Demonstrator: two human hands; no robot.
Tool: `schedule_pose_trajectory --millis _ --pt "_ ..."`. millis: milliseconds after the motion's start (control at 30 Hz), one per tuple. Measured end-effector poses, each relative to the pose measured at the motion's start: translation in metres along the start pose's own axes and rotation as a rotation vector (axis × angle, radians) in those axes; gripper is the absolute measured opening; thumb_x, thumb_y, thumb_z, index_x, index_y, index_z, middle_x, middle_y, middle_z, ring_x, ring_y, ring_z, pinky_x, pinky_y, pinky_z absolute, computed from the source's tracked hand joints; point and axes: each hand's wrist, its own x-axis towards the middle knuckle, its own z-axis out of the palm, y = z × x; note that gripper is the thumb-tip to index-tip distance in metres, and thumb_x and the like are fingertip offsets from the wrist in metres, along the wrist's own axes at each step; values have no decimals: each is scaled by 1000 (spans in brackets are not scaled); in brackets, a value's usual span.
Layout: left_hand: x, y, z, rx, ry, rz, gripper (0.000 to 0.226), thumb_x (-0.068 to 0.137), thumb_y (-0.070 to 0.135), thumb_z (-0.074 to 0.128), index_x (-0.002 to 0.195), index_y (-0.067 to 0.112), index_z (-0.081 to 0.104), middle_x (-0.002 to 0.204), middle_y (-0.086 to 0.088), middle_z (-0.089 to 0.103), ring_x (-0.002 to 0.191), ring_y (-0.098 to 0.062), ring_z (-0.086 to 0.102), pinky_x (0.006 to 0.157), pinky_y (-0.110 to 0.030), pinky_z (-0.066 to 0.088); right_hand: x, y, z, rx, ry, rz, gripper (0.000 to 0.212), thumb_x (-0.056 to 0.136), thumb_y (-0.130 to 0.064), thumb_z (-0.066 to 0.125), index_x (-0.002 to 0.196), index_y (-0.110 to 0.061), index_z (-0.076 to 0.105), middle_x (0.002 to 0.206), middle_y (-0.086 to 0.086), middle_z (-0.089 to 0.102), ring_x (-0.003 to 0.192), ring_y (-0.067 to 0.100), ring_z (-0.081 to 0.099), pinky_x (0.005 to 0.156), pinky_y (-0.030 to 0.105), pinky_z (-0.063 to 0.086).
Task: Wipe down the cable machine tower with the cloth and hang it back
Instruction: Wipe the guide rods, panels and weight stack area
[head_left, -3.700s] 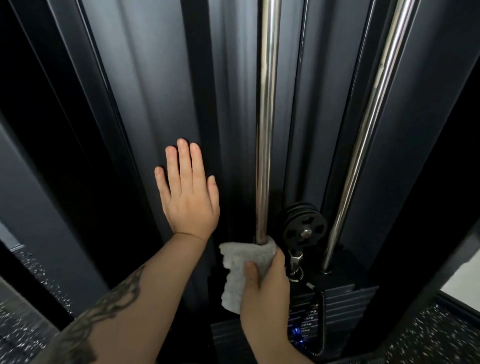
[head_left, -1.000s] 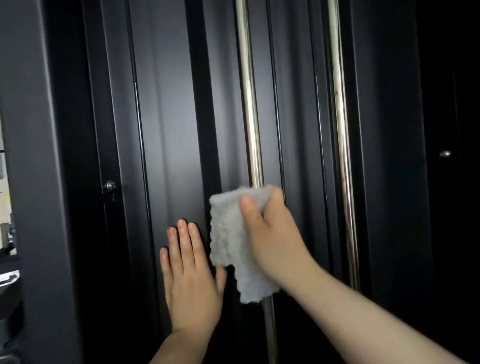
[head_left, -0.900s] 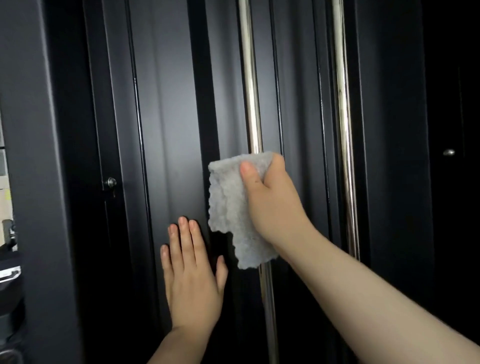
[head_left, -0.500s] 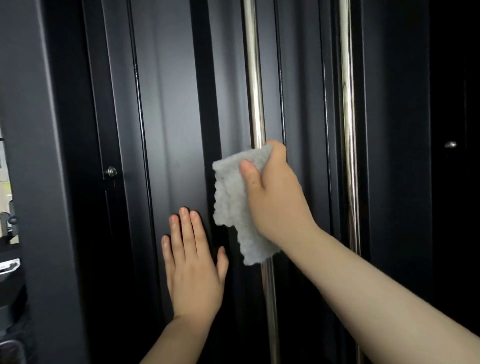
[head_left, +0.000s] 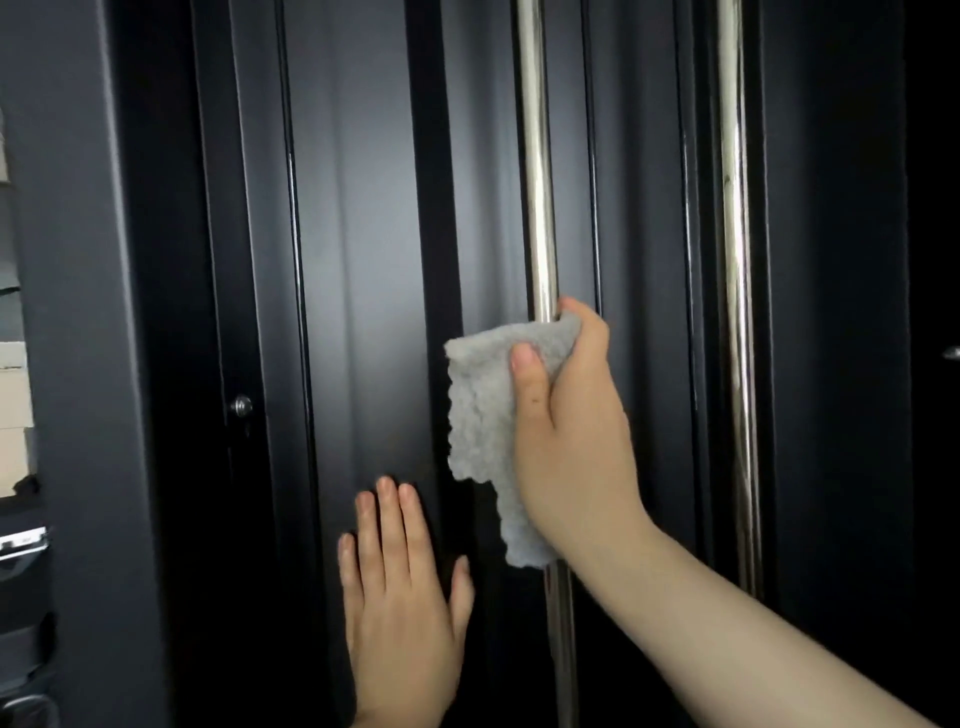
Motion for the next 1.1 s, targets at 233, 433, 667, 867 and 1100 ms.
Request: schedule_pose_trajectory --millis 233,433,667,867,1100 --pt "53 -3 -1 -31 89 84 53 106 29 13 156 10 13 164 -3 7 150 -14 6 119 -30 6 2 6 25 319 373 214 33 62 -39 66 93 -32 60 73 -38 64 94 -11 55 97 7 26" --pt "168 4 -37 -59 -58 125 67 97 33 39 155 10 14 162 -6 15 151 -16 3 120 -37 7 34 -18 13 229 144 205 36 83 -46 63 118 -45 51 105 -15 67 105 -13 54 91 3 33" --pt "258 10 -64 -120 -41 82 55 105 30 13 156 12 2 163 -4 5 151 -17 -2 122 -37 4 118 -78 -14 -3 -125 109 53 84 -55 35 133 -59 15 136 -26 43 112 -8 53 88 16 47" --pt "364 9 -84 -59 -74 60 66 96 31 32 155 8 12 162 -9 13 151 -20 4 120 -40 8 213 -145 -17 19 -43 114 53 84 -59 34 135 -52 20 128 -19 53 109 0 57 93 25 48" --pt "394 9 -97 -134 -173 8 81 85 37 40 155 9 11 164 -7 8 151 -19 3 118 -38 9 229 -147 -22 306 -130 550 63 101 -18 40 45 -7 66 40 1 57 29 0 51 33 7 38"
